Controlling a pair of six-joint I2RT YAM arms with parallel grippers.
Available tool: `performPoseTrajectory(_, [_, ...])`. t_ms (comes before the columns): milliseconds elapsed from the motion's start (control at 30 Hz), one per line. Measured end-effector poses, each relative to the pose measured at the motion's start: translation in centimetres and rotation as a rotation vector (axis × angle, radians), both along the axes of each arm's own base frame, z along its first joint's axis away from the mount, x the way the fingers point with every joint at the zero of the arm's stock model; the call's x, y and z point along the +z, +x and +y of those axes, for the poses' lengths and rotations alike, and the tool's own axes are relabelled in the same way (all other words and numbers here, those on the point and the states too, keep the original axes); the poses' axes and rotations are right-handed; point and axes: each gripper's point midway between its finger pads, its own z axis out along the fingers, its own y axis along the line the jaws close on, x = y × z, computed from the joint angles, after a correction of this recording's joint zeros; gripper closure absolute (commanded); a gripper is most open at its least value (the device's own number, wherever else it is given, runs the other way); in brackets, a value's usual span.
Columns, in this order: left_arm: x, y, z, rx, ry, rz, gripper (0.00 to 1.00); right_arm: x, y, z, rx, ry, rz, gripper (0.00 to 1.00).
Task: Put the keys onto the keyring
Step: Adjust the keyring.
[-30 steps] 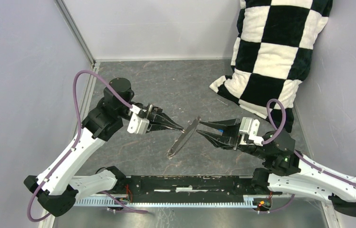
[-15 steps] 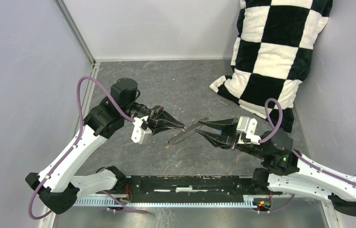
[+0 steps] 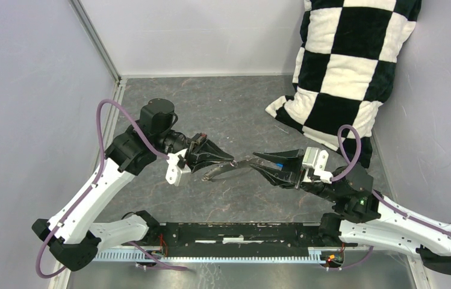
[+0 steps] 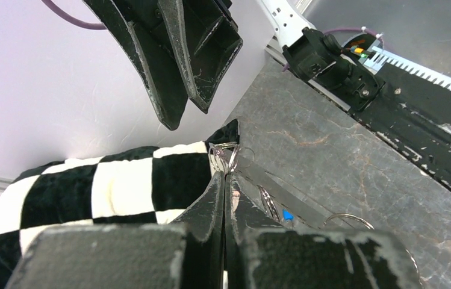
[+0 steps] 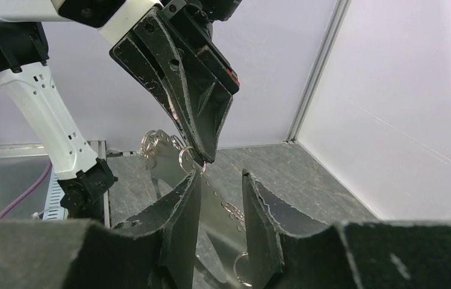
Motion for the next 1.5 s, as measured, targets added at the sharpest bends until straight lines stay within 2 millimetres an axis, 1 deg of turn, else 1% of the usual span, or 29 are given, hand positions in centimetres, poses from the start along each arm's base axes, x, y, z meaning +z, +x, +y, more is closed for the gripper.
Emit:
performPoseTrajectory(300, [0.4,0.1,-0.1,-0.013,-0.033,-0.085,0.98,-0.2,0.1,0.2,0.000,-0.007,0.003,0.63])
performPoseTrajectory(600, [0.3,0.2,-0.1,-0.008,-0.030,-0.083,0.98,-0.5,0.3,0.4,-0.008,-0.015,0.009,0.62])
performPoseTrajectory(733, [-0.7,1.0,-0.1,0.053,0.036,0.036,0.98,-0.8,0.5,0.6,-0.016,-0.026,0.015,0.63])
performPoseTrajectory(800, [-1.6,1.7,-0.4,0.097,0.090,0.135,0.98,-1.1,0.7,0.6,-0.021,-0.036,0.019,0.62])
performPoseTrajectory(900, [-3.3,3.4,-1.0,0.179,0.184,0.295,0.98,-1.6,1.1,0.7,-0.042,-0.060,0.033,0.61])
performPoseTrajectory(1000, [-5.0,4.3,-0.9,0.245,0.259,0.417,0.98,-1.9,1.4,0.9,-0.050,-0.083,0.039,0.60])
performPoseTrajectory(1067, [-5.4,4.3,-0.7,0.269,0.283,0.472,0.98,-2.3,1.6,1.1,-0.055,-0.110,0.047,0.58])
performPoseTrajectory(1200, [-5.3,3.9,-0.4,0.291,0.299,0.543,0.98,-2.6,2.0,1.9,-0.060,-0.176,0.064,0.57])
performPoseTrajectory(1300, [-5.6,3.7,0.0,0.313,0.312,0.587,0.98,-2.6,2.2,2.9,-0.046,-0.243,0.077,0.56])
performPoseTrajectory(1400, [-6.3,3.5,0.6,0.334,0.327,0.621,0.98,-2.8,2.2,4.0,-0.013,-0.298,0.087,0.57])
performPoseTrajectory(1500, [-7.0,3.1,1.3,0.351,0.337,0.648,0.98,-3.7,2.2,4.7,0.033,-0.356,0.105,0.58])
